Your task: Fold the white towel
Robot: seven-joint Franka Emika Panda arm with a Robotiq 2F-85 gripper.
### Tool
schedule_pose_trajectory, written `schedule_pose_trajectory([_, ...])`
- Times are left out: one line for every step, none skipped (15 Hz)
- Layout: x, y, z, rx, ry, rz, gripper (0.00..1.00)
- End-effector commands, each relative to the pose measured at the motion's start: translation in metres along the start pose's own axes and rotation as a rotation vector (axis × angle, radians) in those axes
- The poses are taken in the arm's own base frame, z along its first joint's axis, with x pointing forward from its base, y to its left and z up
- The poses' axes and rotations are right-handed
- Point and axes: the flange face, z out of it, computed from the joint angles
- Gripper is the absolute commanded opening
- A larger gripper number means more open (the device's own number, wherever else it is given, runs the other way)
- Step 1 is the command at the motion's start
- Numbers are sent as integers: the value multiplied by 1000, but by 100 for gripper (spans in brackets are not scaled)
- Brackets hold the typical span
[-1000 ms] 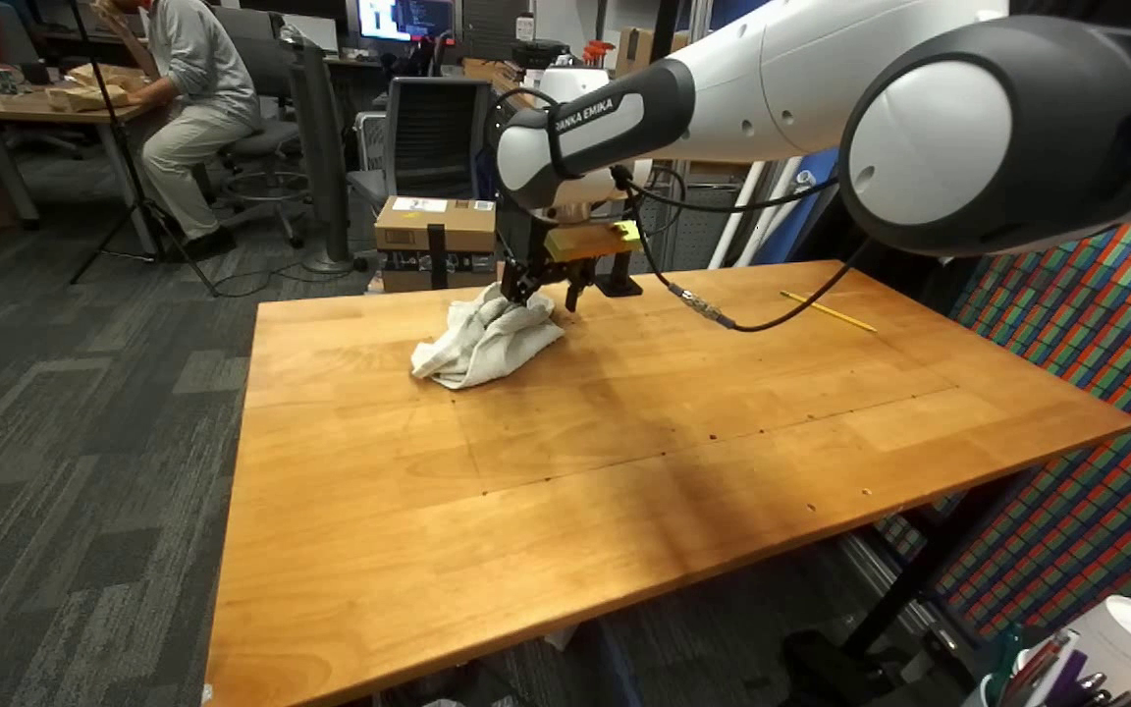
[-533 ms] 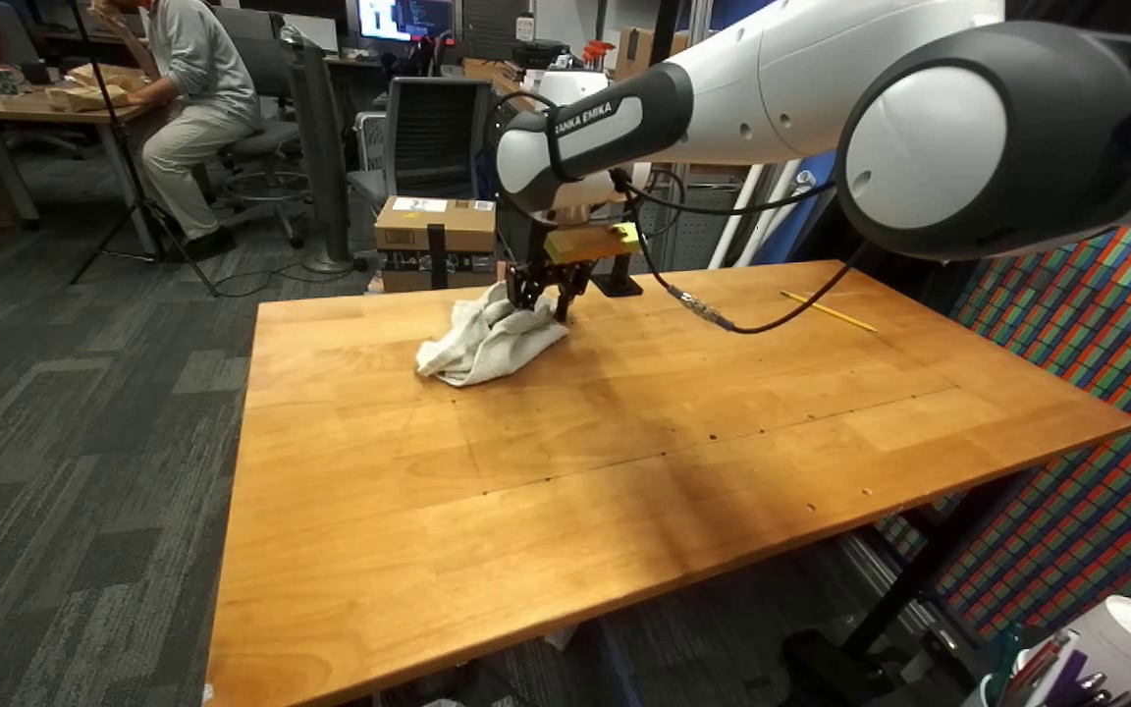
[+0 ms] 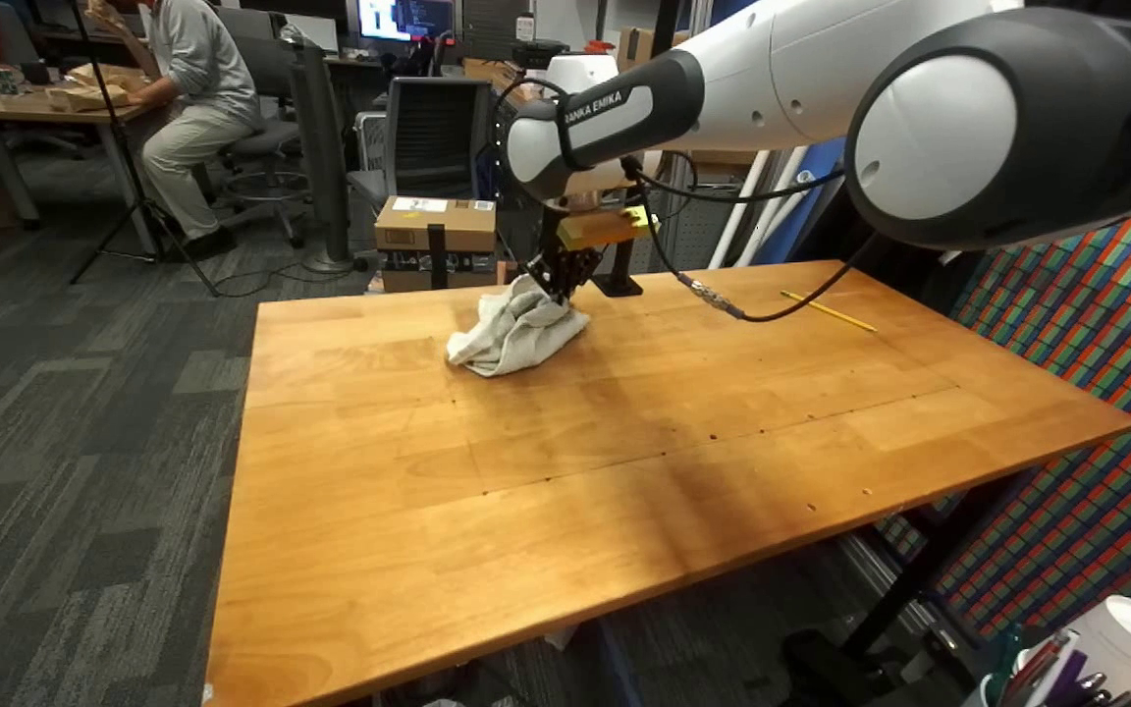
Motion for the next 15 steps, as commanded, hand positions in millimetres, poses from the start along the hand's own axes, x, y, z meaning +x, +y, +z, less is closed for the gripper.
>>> schedule_pose_trajectory([-1,27,-50,-56,31,26,7])
schedule_pose_trajectory([0,34,-64,-68,48,38,7])
schedule_pose_trajectory([0,39,-82,-80,73,45,7])
schedule_pose_trajectory([1,43,-97,-95,96,49,8])
schedule_pose_trajectory([1,45,-112,-113,121,47,8])
schedule_pose_trajectory([1,47,-125,-129,140,45,8])
schedule_pose_trajectory([2,48,-135,-143,155,44,8])
schedule_pose_trajectory([1,48,-144,-153,165,42,8])
schedule_pose_trajectory([1,47,-152,-168,173,38,8])
schedule_pose_trajectory([0,47,-156,-180,178,34,8])
schedule_pose_trajectory([-1,47,-161,-190,184,30,8])
schedule_pose_trajectory([-2,45,-168,-201,192,27,8])
schedule_pose_trajectory([-2,45,-170,-209,198,24,8])
schedule_pose_trajectory([-2,45,-174,-217,205,23,8])
schedule_pose_trajectory([-2,46,-176,-218,209,25,7])
